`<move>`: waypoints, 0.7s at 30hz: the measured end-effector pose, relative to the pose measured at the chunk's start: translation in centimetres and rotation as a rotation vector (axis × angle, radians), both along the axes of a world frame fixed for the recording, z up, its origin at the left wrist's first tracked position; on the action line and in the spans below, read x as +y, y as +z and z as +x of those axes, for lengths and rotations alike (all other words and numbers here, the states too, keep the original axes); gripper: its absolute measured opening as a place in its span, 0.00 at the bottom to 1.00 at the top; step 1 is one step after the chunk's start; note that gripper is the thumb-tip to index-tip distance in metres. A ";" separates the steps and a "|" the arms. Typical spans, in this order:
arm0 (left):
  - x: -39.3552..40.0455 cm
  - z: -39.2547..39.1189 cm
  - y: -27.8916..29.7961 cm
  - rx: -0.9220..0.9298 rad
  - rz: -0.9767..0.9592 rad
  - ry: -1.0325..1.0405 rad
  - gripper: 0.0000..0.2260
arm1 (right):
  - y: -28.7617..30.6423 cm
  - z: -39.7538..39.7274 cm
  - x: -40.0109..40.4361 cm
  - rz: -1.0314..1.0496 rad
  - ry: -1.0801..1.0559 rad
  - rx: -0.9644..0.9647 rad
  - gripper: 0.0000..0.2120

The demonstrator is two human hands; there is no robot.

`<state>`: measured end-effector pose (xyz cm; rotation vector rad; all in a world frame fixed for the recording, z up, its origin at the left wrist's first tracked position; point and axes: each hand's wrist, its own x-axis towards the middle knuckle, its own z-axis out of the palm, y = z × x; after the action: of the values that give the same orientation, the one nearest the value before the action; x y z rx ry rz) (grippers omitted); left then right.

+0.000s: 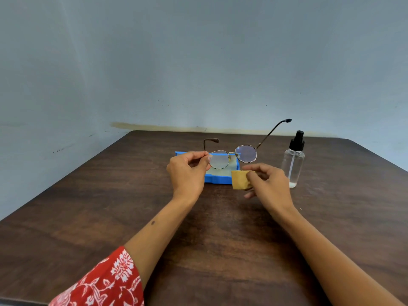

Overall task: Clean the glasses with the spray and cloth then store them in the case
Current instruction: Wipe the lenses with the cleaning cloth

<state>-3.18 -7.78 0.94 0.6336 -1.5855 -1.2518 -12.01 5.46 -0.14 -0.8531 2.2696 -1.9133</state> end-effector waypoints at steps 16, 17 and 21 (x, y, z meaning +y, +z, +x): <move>0.7 0.3 0.2 -0.013 -0.053 -0.025 0.07 | -0.1 0.8 -1.0 0.028 -0.183 1.047 0.10; 0.8 0.2 0.3 -0.006 -0.056 -0.039 0.07 | -0.3 0.9 -1.2 0.081 -0.187 1.103 0.11; 0.9 0.3 0.2 0.003 -0.105 -0.042 0.08 | -0.7 1.3 -1.5 0.253 -0.163 1.199 0.11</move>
<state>-2.87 -6.87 1.18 0.5342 -1.6581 -1.1914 -10.73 3.92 -0.83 -2.2368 3.0807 -1.1513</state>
